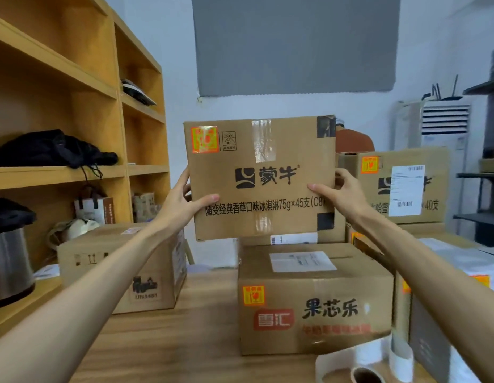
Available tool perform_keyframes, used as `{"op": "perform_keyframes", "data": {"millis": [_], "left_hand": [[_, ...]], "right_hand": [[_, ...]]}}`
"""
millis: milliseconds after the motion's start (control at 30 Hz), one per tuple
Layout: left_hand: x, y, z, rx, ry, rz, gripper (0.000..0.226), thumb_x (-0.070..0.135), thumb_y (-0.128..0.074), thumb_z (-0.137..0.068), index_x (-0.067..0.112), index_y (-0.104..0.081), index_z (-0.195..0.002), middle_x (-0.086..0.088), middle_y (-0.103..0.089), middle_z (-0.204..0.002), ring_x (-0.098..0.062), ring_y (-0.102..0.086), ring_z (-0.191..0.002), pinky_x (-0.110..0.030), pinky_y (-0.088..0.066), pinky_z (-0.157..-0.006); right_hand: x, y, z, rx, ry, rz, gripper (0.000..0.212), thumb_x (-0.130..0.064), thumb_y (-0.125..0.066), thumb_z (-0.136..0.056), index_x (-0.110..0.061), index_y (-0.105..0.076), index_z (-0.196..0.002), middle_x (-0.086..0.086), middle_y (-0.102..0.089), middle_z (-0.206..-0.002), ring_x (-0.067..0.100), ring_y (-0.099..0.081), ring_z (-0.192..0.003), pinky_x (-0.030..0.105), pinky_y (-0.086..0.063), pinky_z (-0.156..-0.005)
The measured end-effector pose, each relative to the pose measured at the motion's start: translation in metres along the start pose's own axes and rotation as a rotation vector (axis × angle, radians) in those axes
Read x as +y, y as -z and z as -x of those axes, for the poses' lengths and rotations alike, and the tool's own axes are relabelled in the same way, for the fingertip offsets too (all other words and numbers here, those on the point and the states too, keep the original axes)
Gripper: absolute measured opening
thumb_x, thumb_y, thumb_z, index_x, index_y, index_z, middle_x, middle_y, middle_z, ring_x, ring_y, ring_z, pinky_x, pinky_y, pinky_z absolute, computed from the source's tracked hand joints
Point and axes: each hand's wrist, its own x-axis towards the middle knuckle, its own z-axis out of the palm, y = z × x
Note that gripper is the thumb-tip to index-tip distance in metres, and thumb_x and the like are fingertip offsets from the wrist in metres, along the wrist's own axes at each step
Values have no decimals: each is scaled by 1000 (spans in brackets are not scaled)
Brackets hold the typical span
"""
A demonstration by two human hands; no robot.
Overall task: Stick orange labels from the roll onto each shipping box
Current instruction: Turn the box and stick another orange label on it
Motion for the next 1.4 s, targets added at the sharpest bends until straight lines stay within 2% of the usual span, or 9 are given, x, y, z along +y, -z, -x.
{"op": "perform_keyframes", "data": {"millis": [67,200,333,467,667,933,1200,1333,1400], "left_hand": [[-3,-16,-21,-12,0,32,76,27,-80,-86,46,-37,-145,30,-62,-114,22,-58,-101,-9,-52,-75],[-11,-45,-65,-35,-11,83,78,31,-82,-85,46,-38,-148,15,-64,-128,-7,-61,-119,-29,-57,-92],[-19,-69,-110,-67,-30,91,78,30,-81,-85,46,-37,-148,11,-65,-129,-11,-63,-119,-29,-58,-92],[-33,-88,-144,-89,-34,78,77,31,-79,-87,44,-36,-149,12,-63,-130,-11,-62,-119,-18,-57,-79],[-63,-102,-167,-94,-23,92,82,36,-80,-85,45,-33,-151,8,-61,-136,-16,-60,-124,-32,-58,-92],[-96,-115,-164,-94,4,65,84,37,-77,-87,44,-26,-155,11,-55,-141,-8,-56,-125,-12,-54,-77],[-101,-124,-158,-52,23,23,84,44,-72,-90,41,-22,-157,8,-53,-143,-10,-57,-121,-22,-54,-85],[-101,-123,-152,-21,56,-11,85,43,-73,-90,38,-21,-157,1,-49,-147,-20,-54,-128,-29,-54,-90],[-100,-117,-147,-28,88,-47,89,46,-74,-88,38,-20,-158,-2,-45,-150,-24,-52,-132,-38,-52,-99]], "right_hand": [[7,8,-19,52,10,-6,64,-27,-85,-76,-13,-52,-128,3,-66,-115,15,-66,-101,34,-59,-82],[16,22,-55,113,43,1,55,-19,-80,-81,-8,-53,-128,4,-64,-116,3,-62,-93,12,-52,-64],[32,33,-88,145,72,27,50,-17,-75,-86,-6,-52,-129,2,-62,-114,-2,-58,-91,6,-49,-61],[53,37,-115,159,83,56,51,-23,-75,-87,-8,-53,-130,5,-64,-123,15,-62,-107,18,-54,-77],[81,30,-138,154,59,74,53,-25,-73,-89,-8,-49,-133,7,-60,-129,21,-58,-117,42,-52,-99],[111,21,-142,126,0,135,50,-32,-71,-90,-14,-48,-130,4,-61,-127,20,-58,-115,46,-51,-100],[111,17,-135,143,-51,315,56,-40,-62,-95,-8,-42,-136,7,-57,-133,24,-55,-120,33,-46,-90],[107,13,-125,200,-10,489,59,-36,-62,-96,-3,-37,-138,16,-57,-129,33,-55,-118,47,-50,-96],[102,12,-116,264,79,683,51,-35,-63,-95,-3,-41,-129,18,-59,-117,38,-58,-107,51,-52,-84]]}}
